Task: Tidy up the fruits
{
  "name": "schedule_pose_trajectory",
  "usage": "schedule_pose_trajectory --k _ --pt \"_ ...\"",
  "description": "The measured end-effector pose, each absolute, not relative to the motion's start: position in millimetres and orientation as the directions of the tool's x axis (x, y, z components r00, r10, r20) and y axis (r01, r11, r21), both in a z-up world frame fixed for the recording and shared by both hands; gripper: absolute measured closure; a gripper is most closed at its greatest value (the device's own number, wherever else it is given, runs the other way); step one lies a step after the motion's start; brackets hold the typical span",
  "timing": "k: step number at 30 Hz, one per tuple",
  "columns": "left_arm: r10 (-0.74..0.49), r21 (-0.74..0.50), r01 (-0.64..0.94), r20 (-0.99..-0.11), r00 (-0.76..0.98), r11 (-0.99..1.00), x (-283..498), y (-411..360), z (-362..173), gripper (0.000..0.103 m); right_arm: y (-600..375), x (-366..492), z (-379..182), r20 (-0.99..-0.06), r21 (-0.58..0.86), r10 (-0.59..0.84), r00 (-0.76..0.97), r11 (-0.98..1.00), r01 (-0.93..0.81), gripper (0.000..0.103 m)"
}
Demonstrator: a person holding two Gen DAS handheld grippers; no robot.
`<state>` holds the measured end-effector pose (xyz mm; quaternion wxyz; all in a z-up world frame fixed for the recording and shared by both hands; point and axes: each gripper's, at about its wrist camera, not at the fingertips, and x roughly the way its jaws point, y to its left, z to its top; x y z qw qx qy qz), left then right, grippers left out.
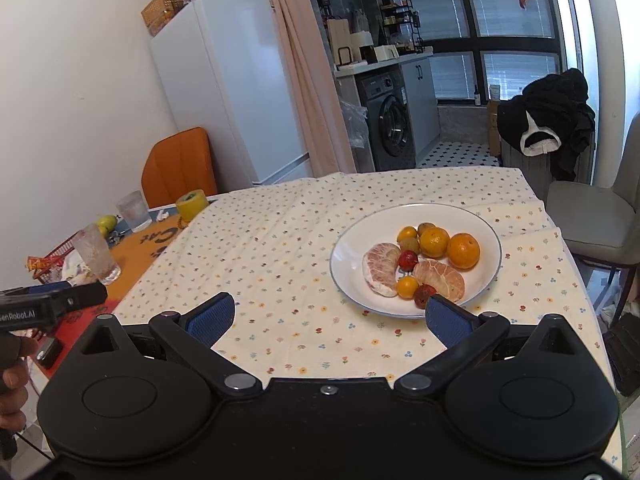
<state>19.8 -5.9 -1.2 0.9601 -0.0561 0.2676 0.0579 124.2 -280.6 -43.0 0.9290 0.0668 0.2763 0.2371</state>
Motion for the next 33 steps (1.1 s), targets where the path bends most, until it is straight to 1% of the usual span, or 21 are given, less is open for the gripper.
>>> schedule_pose_trajectory --k 5,8,12,19,33 --pt "0.057 -0.112 -0.136 -0.525 0.849 0.984 6 -6 3 0.005 -281 114 -37 -0.489 0.262 0.498 0.716 0.867 -0.424 0.000" --pt "0.066 -0.082 -0.126 -0.516 0.854 0.989 -2 -12 7 0.005 -282 105 -35 -0.485 0.258 0.501 0.717 0.865 -0.430 0.000" --pt "0.043 -0.077 -0.095 -0.510 0.859 0.992 -11 -16 12 0.005 -282 92 -29 -0.477 0.240 0.513 0.714 0.857 -0.456 0.000" --pt "0.047 -0.071 -0.097 -0.512 0.857 0.993 -17 -16 14 0.005 -281 86 -19 -0.450 0.252 0.533 0.716 0.845 -0.471 0.000" --pt "0.055 -0.071 -0.107 -0.521 0.852 0.992 -17 -11 11 0.005 -277 84 -22 -0.457 0.230 0.535 0.711 0.843 -0.486 0.000"
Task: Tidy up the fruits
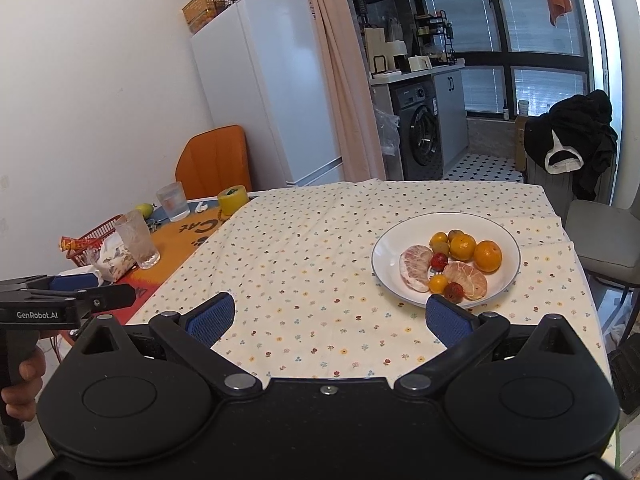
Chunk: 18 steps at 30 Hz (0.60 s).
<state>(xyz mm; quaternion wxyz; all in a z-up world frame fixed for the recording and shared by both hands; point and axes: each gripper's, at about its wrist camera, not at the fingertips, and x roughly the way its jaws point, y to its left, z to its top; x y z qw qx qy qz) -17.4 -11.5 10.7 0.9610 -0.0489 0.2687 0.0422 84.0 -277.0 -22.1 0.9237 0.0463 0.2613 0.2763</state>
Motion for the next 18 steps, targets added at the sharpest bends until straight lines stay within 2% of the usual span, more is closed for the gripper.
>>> schedule_pose_trajectory --k 18 --pt "0.055 -0.071 -0.109 -0.529 0.847 0.992 -17.0 -13.1 8.3 0.005 -275.9 84.1 -24.1 -0.464 0.230 0.535 0.706 0.842 -0.487 0.000"
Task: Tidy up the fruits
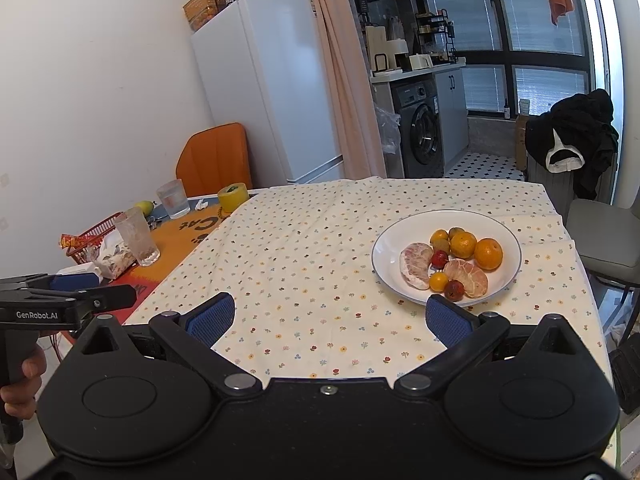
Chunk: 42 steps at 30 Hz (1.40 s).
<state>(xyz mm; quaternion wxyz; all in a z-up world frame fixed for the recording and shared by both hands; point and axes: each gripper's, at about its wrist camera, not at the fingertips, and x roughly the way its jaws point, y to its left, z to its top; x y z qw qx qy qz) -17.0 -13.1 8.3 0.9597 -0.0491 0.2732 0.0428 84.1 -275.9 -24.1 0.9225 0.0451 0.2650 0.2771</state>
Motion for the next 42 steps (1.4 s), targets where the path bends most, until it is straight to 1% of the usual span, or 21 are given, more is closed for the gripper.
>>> schedule_pose_trajectory --k 42 --pt "0.039 -0.080 -0.100 -0.555 0.831 0.992 -16.3 -13.1 6.0 0.005 -278.7 86.3 -27.4 -0.474 0.227 0.527 0.705 0.847 -0.481 0.000"
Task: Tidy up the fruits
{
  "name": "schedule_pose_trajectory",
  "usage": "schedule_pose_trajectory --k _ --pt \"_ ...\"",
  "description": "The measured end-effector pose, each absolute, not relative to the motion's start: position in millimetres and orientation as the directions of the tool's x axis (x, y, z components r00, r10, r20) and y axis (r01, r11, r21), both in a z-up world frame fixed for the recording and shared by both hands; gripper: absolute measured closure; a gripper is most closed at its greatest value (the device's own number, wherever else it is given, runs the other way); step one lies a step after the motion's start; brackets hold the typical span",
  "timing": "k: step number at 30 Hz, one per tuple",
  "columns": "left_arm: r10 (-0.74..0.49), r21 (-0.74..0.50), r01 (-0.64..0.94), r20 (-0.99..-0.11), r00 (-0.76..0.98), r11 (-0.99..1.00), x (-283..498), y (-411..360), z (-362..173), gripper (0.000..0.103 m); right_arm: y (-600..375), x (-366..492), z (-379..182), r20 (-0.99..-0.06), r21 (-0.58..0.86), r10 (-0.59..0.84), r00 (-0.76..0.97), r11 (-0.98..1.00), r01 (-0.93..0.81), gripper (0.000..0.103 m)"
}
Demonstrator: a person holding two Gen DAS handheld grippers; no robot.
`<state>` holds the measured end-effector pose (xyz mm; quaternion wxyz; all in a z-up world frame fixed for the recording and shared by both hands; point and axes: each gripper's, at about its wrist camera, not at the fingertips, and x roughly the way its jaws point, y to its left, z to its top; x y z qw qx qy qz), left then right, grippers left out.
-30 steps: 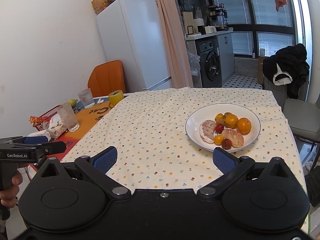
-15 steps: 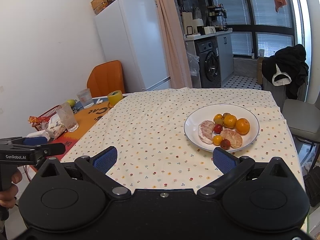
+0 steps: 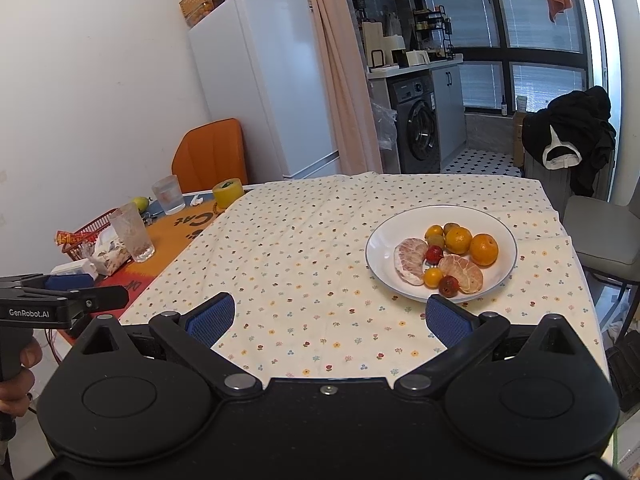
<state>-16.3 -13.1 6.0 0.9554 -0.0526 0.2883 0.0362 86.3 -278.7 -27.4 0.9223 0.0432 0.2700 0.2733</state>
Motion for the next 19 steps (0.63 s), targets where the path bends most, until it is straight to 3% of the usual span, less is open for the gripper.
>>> schedule_pose_trajectory --k 19 --pt "0.020 -0.091 -0.085 -0.556 0.831 0.992 -16.0 -15.1 2.1 0.005 -279.5 87.3 -30.0 -0.479 0.229 0.527 0.702 0.847 -0.480 0.000"
